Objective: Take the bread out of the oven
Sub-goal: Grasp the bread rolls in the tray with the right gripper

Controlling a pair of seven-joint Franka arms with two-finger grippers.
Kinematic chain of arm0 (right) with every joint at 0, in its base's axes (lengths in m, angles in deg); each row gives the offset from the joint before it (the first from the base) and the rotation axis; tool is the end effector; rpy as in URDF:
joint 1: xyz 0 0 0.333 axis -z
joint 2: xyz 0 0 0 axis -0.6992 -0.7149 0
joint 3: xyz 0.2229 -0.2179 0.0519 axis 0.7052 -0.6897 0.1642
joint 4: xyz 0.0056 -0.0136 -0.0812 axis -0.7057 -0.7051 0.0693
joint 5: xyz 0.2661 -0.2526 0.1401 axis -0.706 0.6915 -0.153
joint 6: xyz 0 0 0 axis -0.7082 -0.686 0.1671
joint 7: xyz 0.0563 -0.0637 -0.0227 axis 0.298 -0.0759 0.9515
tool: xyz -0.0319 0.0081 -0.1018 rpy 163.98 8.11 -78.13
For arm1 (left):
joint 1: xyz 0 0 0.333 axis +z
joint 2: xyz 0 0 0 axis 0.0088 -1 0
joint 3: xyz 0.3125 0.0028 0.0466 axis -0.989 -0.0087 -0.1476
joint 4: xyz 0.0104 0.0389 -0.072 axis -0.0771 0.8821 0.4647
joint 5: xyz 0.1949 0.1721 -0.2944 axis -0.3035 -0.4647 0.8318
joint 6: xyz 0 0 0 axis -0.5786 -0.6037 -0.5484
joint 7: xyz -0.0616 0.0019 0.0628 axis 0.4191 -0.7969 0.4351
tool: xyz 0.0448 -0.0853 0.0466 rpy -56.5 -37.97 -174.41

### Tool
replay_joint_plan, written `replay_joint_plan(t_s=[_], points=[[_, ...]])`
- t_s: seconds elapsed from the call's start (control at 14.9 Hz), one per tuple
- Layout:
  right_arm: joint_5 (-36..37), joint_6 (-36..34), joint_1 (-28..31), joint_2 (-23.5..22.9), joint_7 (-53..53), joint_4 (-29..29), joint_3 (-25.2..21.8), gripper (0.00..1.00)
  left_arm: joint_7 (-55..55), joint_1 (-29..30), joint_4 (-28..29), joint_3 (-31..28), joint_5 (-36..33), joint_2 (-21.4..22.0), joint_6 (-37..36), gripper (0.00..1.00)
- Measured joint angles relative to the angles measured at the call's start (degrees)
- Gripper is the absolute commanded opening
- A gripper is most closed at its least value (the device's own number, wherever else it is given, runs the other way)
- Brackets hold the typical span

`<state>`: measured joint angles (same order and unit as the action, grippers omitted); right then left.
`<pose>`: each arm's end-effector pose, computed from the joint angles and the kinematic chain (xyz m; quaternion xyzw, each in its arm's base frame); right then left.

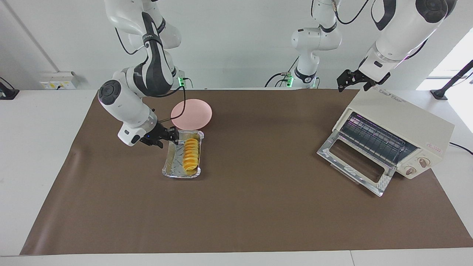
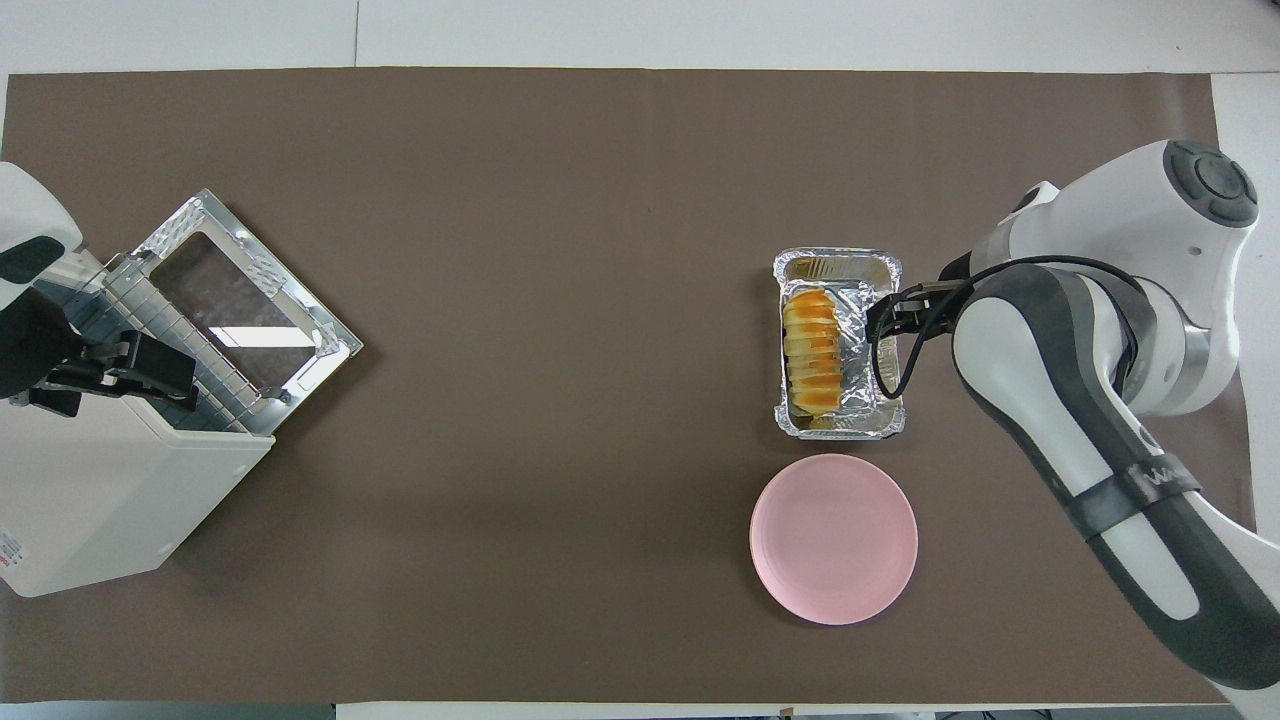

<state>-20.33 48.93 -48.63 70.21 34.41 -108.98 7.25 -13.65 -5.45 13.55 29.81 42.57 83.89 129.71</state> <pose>0.5839 0.0908 0.3963 -0.9909 -0.0460 0.0476 0.1168 0.5107 -0.0618 0.6049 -0.9925 0.0217 0.1198 0.0075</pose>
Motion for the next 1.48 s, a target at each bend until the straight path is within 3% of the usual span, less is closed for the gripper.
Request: replay_joint_plan(t_s=[0.2, 0.34, 1.48], points=[[-0.01, 1.57, -3.97, -0.24, -3.21, 0.04, 0.05, 0.99, 0.0, 0.0, 0.0, 0.0, 0.0, 0.0, 0.0, 1.0], [-0.01, 3.87, -5.21, -0.81, -4.69, -0.46, 0.06, 0.92, 0.0, 0.0, 0.0, 0.0, 0.0, 0.0, 0.0, 1.0], [-0.06, 19.05, -5.59, -2.48, -5.77, -10.53, 0.03, 0.9, 0.0, 0.0, 0.0, 0.0, 0.0, 0.0, 0.0, 1.0]])
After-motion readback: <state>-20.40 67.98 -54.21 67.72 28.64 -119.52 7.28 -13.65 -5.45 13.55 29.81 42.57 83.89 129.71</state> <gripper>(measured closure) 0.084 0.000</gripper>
